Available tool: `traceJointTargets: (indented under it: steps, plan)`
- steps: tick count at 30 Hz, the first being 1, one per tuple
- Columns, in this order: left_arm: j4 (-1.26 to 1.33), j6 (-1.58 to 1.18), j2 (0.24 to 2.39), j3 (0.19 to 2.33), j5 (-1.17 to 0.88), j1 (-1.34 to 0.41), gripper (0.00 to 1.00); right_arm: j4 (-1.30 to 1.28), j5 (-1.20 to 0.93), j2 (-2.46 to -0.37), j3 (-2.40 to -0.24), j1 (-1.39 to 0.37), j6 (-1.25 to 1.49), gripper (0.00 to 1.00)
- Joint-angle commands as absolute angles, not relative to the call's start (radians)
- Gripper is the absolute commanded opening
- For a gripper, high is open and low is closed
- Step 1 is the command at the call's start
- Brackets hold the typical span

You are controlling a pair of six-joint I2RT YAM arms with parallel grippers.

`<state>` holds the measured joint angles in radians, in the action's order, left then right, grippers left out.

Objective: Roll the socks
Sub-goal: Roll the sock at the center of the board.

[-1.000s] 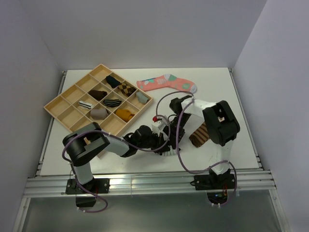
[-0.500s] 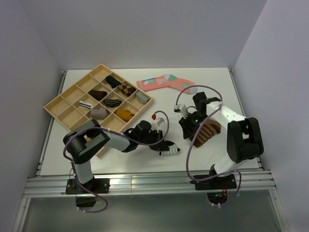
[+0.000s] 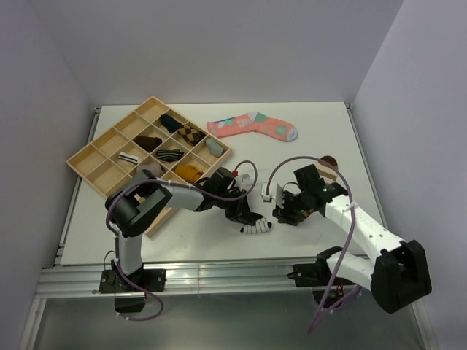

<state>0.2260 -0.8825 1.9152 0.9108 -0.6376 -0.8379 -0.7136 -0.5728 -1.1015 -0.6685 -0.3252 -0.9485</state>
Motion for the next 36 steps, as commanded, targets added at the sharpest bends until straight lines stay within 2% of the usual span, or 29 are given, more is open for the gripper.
traceJointTargets:
  steps: [1, 13, 22, 26, 28, 29, 31, 32, 36]
  plan:
    - [0.005, -0.891, 1.982, 0.928, -0.672, -0.821, 0.0, -0.609, -0.535, -1.054, -0.629, -0.403, -0.996, 0.54]
    - [-0.13, -0.885, 2.043, 1.046, -0.706, -0.785, 0.0, -0.485, -0.46, -1.121, -0.595, -0.672, -0.928, 0.54]
    - [-0.081, -0.922, 2.057, 1.048, -0.733, -0.776, 0.0, -0.44, -0.419, -1.202, -0.588, -0.758, -0.893, 0.54]
    - [-0.061, -0.933, 2.06, 1.045, -0.741, -0.776, 0.01, -0.419, -0.403, -1.259, -0.595, -0.772, -0.865, 0.52]
    - [-0.039, -0.94, 2.057, 1.042, -0.744, -0.775, 0.01, -0.411, -0.394, -1.292, -0.603, -0.772, -0.85, 0.47]
    - [-0.022, -0.948, 2.049, 1.029, -0.749, -0.776, 0.03, -0.414, -0.397, -1.302, -0.613, -0.772, -0.841, 0.4]
    - [0.02, -0.962, 2.034, 1.013, -0.746, -0.775, 0.07, -0.41, -0.382, -1.324, -0.62, -0.77, -0.827, 0.35]
    - [0.041, -0.959, 2.01, 1.0, -0.712, -0.775, 0.16, -0.413, -0.387, -1.333, -0.63, -0.772, -0.813, 0.28]
    - [0.127, -0.959, 1.912, 0.931, -0.59, -0.772, 0.34, -0.459, -0.414, -1.384, -0.655, -0.75, -0.796, 0.2]
